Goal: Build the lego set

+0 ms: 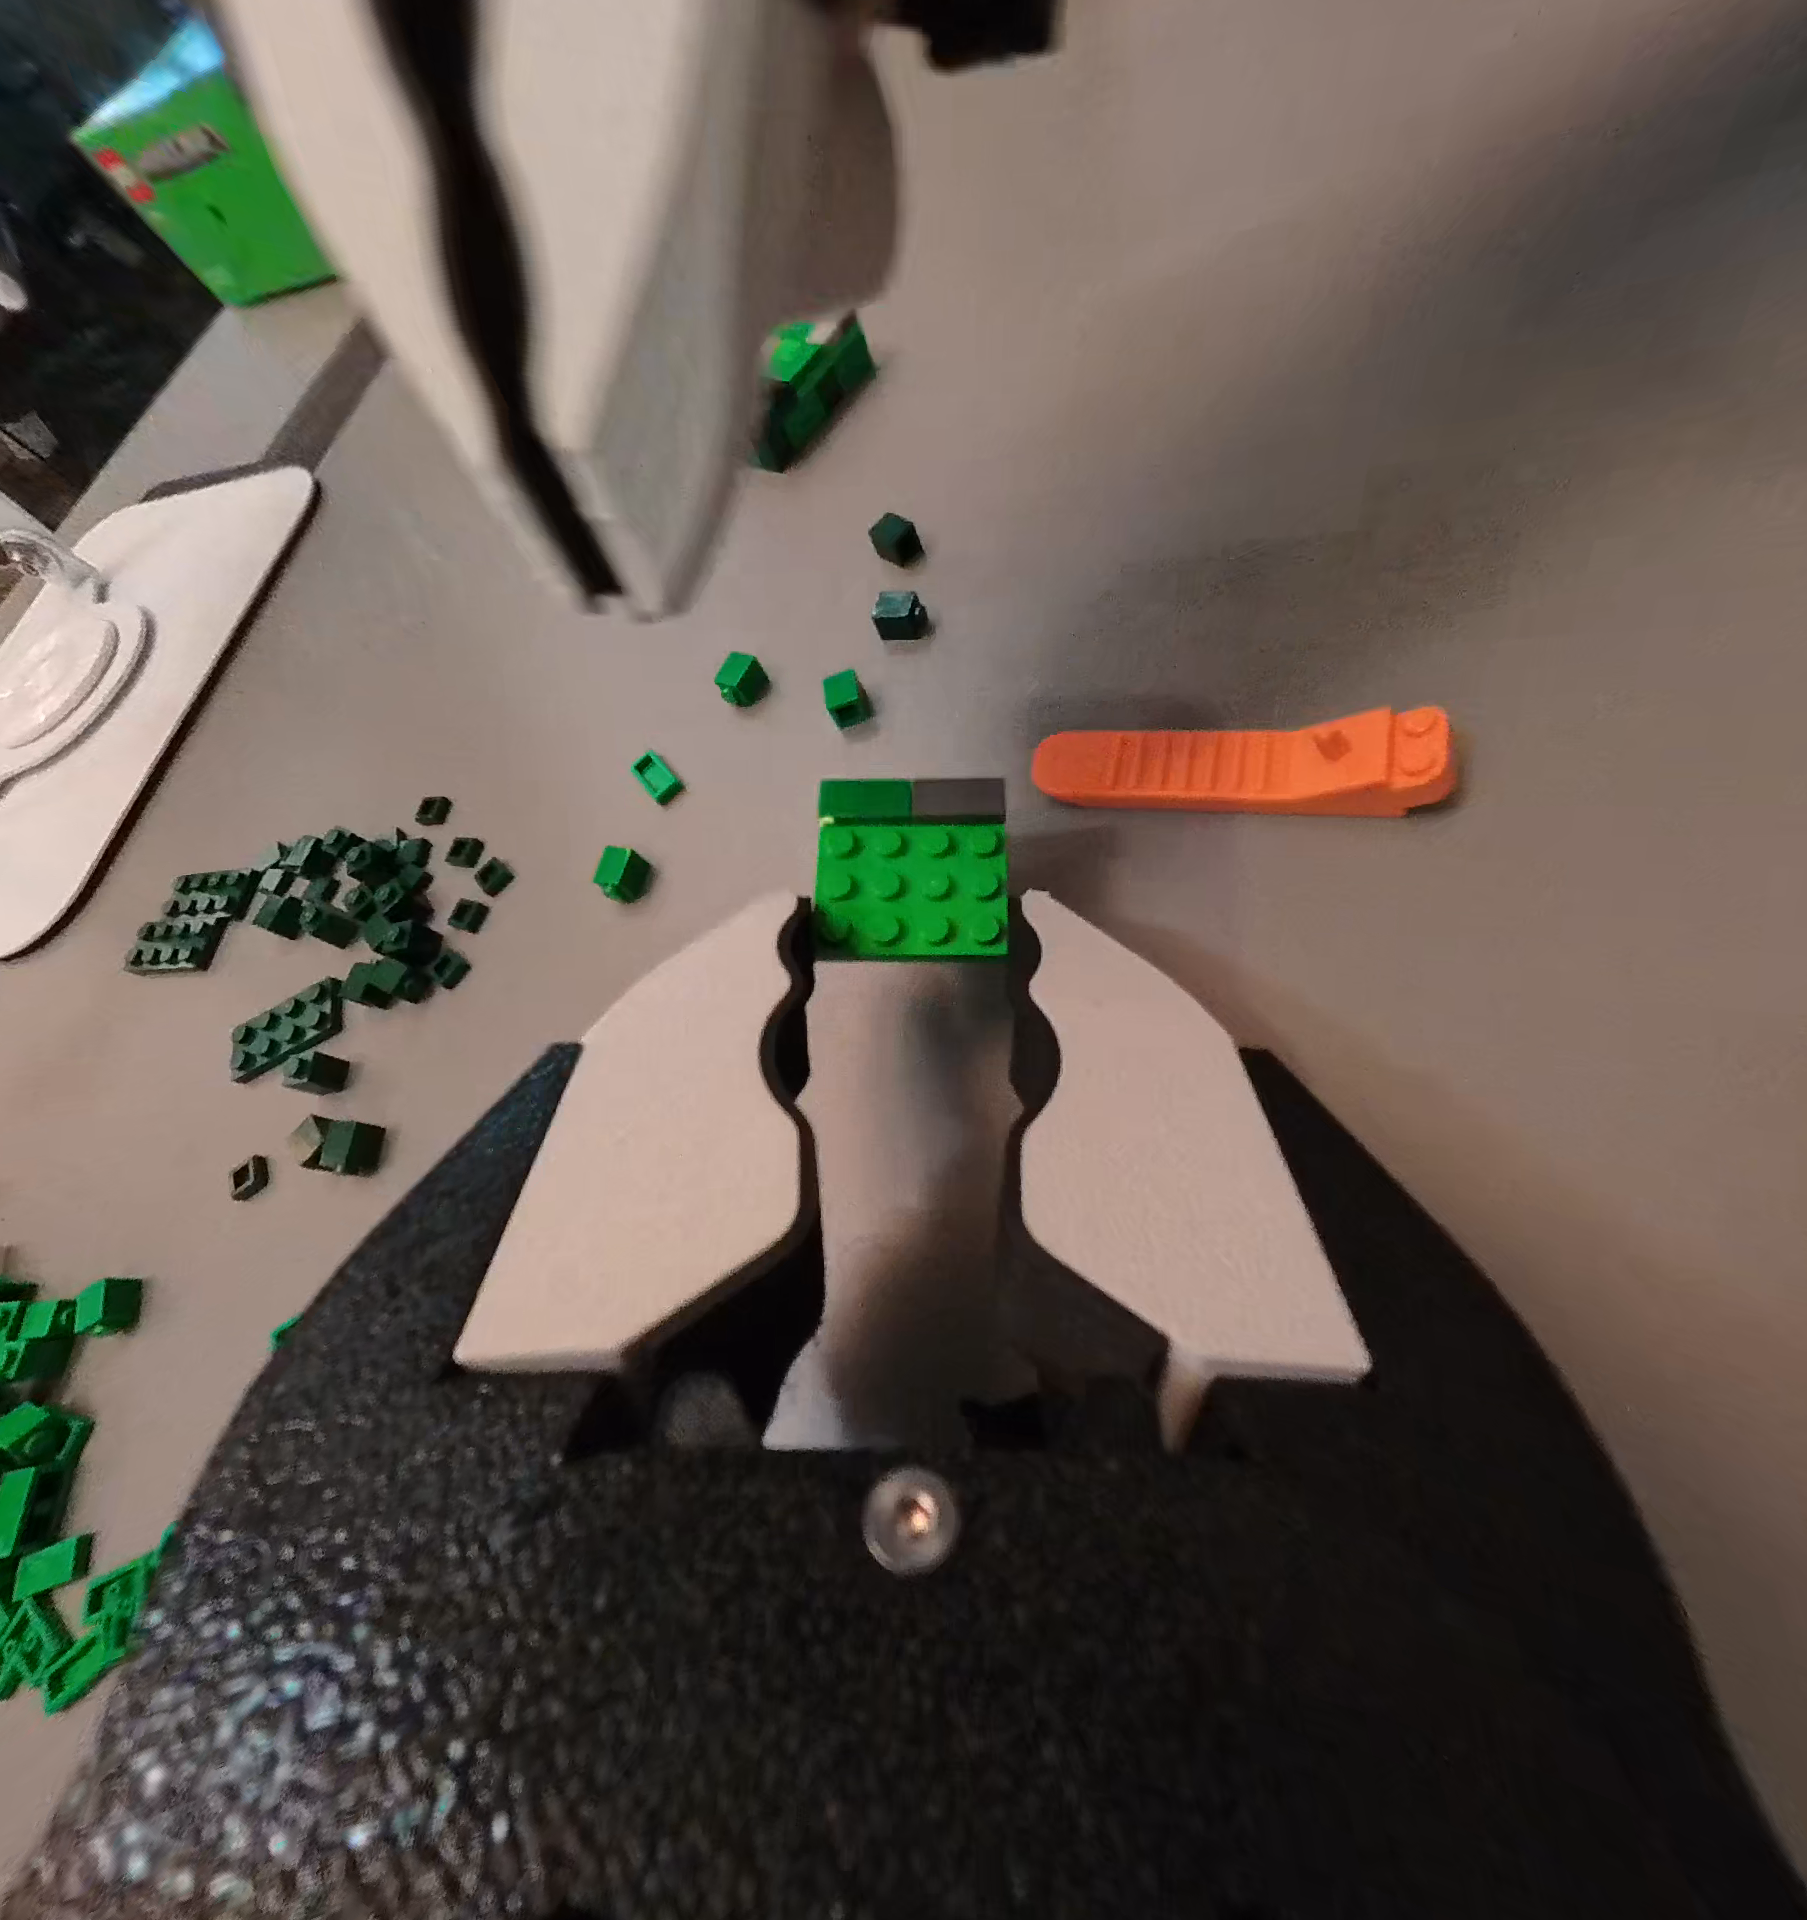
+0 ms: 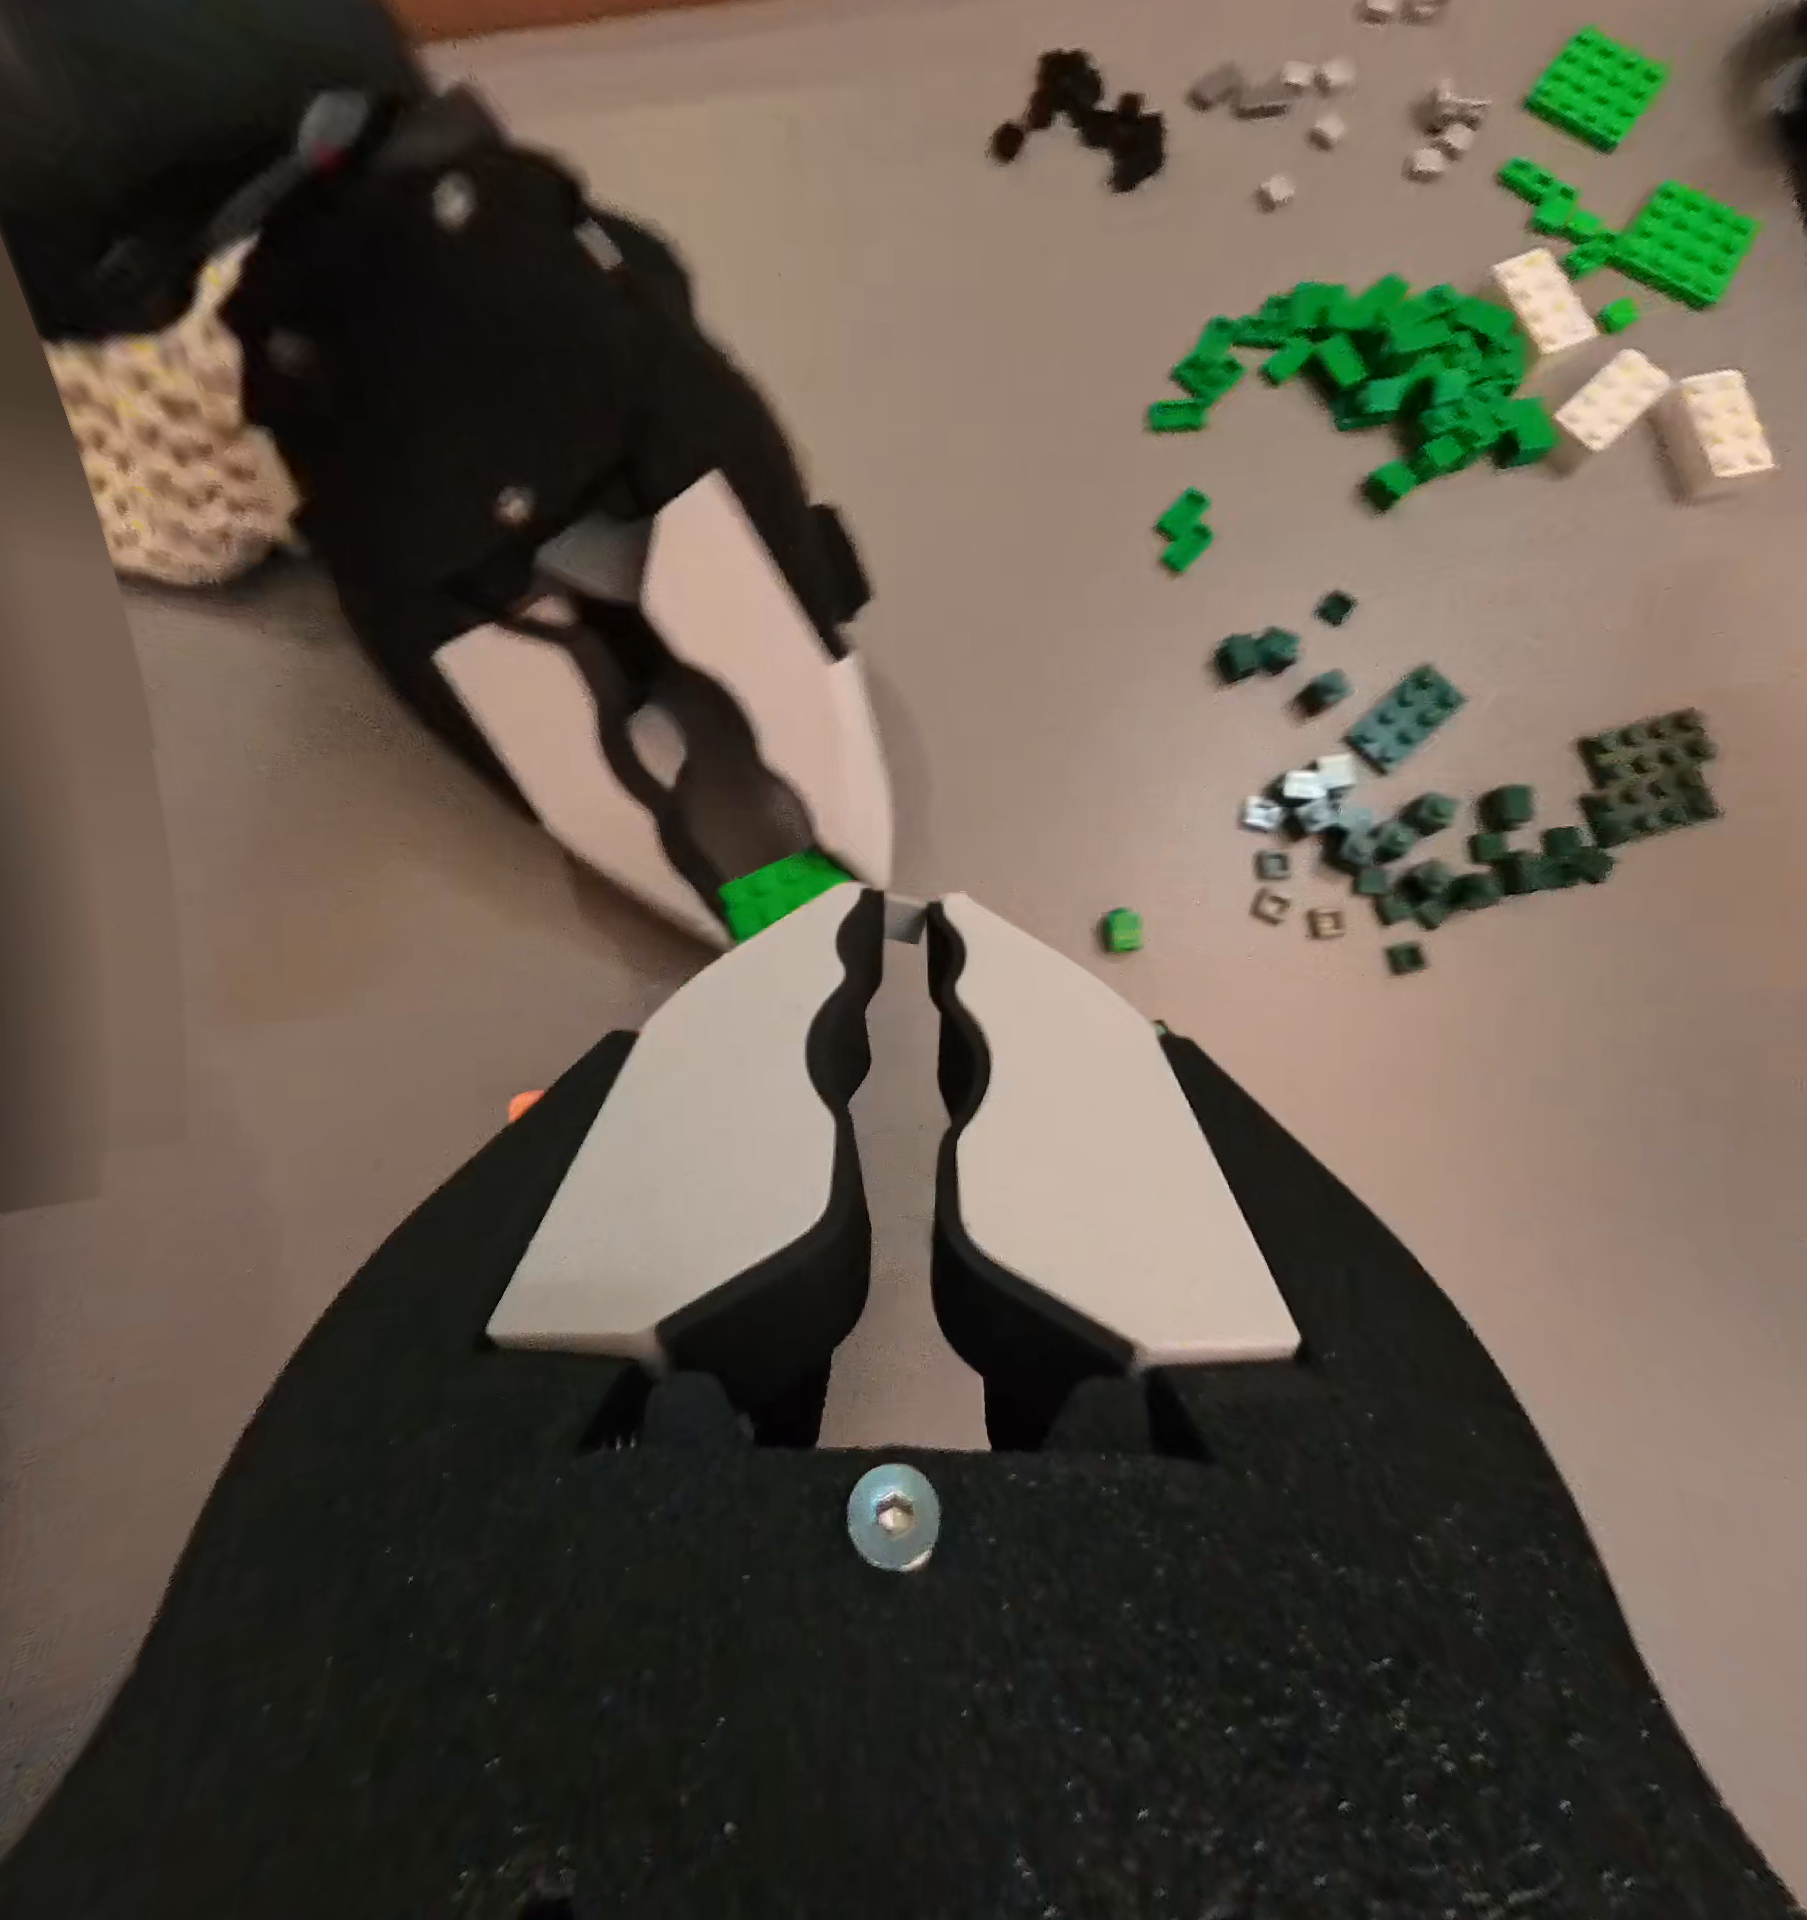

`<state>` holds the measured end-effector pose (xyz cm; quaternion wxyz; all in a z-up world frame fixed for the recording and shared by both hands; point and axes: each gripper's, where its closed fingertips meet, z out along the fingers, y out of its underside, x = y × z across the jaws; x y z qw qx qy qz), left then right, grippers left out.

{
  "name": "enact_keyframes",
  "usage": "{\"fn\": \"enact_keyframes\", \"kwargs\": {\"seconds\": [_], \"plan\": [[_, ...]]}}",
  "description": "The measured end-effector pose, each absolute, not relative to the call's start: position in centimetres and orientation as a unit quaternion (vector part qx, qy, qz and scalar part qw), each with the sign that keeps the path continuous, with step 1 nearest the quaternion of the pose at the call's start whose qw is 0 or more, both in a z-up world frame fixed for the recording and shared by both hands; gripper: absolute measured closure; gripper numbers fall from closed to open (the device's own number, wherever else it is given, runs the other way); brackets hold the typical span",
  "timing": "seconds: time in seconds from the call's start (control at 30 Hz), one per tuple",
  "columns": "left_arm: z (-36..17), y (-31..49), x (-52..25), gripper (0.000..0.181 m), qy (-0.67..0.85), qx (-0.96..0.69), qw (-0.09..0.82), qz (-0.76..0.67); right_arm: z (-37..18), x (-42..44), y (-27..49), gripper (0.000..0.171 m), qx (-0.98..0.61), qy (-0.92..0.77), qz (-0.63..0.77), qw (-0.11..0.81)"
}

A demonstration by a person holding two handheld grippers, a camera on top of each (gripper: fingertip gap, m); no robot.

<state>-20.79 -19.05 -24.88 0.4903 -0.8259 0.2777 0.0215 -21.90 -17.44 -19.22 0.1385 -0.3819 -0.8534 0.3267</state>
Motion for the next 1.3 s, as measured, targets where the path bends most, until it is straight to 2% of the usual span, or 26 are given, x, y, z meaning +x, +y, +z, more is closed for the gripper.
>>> {"fn": "enact_keyframes", "kwargs": {"seconds": [0.23,0.5,1.3], "plan": [[-25.4,-19.4,-20.3,0.146,0.284,-0.835,0.472,-0.005,-23.1,-18.6,-20.1,0.163,-0.277,-0.912,0.254,0.166],[-25.7,-19.8,-19.8,0.147,0.281,-0.845,0.453,-0.043,-24.3,-18.8,-20.8,0.163,-0.24,-0.939,0.203,0.138],[-25.8,-19.8,-19.8,0.147,0.277,-0.847,0.45,-0.05,-24.2,-18.7,-20.1,0.158,-0.224,-0.947,0.162,0.165]]}}
